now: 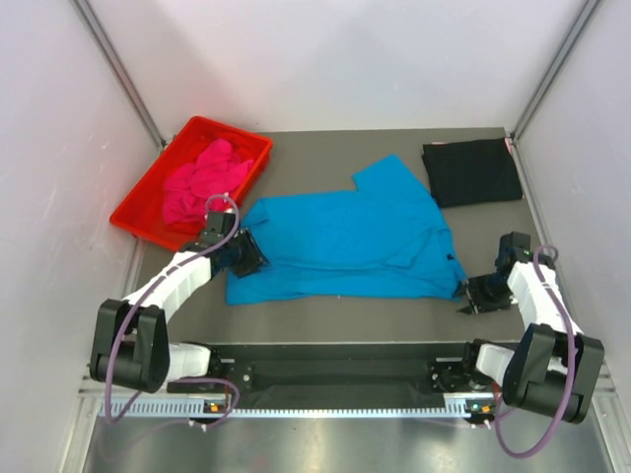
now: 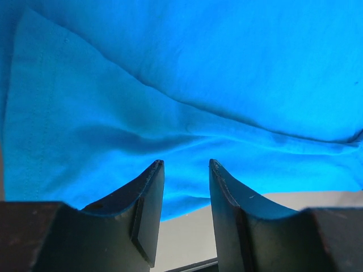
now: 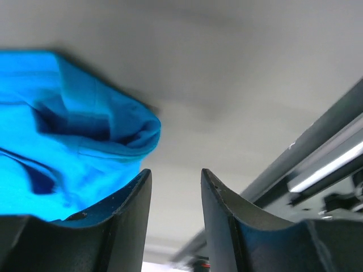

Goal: Fold and stack the t-shirts
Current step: Fold the tshirt

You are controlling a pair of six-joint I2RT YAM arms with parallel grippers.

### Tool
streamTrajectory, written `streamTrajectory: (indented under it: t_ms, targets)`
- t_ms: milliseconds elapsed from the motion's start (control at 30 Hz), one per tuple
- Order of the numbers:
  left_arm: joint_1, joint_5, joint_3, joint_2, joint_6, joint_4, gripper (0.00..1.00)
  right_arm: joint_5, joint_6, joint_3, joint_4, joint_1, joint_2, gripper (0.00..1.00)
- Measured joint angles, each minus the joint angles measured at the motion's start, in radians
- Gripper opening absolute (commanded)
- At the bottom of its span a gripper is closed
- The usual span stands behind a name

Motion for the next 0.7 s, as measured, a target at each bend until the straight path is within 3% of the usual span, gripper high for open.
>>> streamTrajectory:
  t_ms: [367, 700]
  targets:
    - [0.000, 0.006, -0.001, 0.084, -0.009, 0.016, 0.41, 0.005, 0.169, 0.003, -0.020, -0.143, -0.001, 0.41]
    - [0.000, -0.027, -0.034, 0.073, -0.039, 0.032, 0.42, -0.077, 0.223, 0.002, 0.042, -0.153, 0.093, 0.41]
